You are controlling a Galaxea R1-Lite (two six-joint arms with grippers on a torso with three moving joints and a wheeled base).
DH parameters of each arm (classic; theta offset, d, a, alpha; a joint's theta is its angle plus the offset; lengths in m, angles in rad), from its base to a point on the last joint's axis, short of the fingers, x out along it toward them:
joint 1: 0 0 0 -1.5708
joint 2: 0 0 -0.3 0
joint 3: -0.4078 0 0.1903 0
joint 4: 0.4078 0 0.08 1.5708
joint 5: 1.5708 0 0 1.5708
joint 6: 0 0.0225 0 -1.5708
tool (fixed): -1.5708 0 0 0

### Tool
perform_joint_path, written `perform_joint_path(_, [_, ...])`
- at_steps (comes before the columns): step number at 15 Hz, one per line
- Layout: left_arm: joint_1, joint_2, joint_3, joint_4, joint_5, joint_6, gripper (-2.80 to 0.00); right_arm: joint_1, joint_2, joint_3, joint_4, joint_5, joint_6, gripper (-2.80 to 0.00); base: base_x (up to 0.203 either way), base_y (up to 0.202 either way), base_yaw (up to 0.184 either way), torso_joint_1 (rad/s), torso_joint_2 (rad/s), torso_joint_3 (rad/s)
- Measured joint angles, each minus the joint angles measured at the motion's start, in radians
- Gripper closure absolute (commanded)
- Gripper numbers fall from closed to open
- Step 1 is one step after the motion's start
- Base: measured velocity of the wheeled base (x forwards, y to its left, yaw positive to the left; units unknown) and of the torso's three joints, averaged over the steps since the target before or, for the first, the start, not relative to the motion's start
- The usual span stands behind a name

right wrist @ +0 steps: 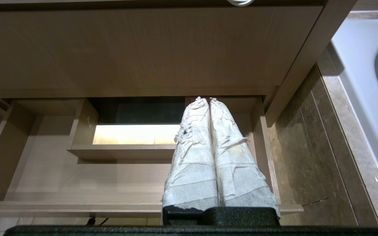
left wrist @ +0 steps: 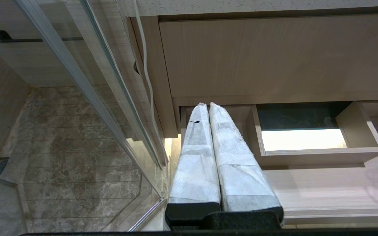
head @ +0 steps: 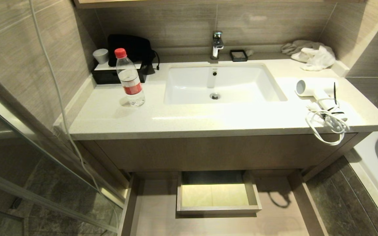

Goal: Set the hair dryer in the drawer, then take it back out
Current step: Pick up the hairdryer

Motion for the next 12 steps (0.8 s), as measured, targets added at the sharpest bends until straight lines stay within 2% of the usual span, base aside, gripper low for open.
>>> perform_joint_path(4, [0.000, 0.000, 0.000, 0.000, 0.000, 0.000, 0.00, 0.000, 0.000, 0.000, 0.000, -0.001, 0.005, 0.00, 0.000, 0.000, 0.000, 0.203, -0.07, 0.133])
perform_joint_path(12, [0.000, 0.000, 0.000, 0.000, 0.000, 0.000, 0.00, 0.000, 0.001, 0.000, 0.000, 0.000, 0.002, 0.00, 0.000, 0.000, 0.000, 0.340, -0.17, 0.168])
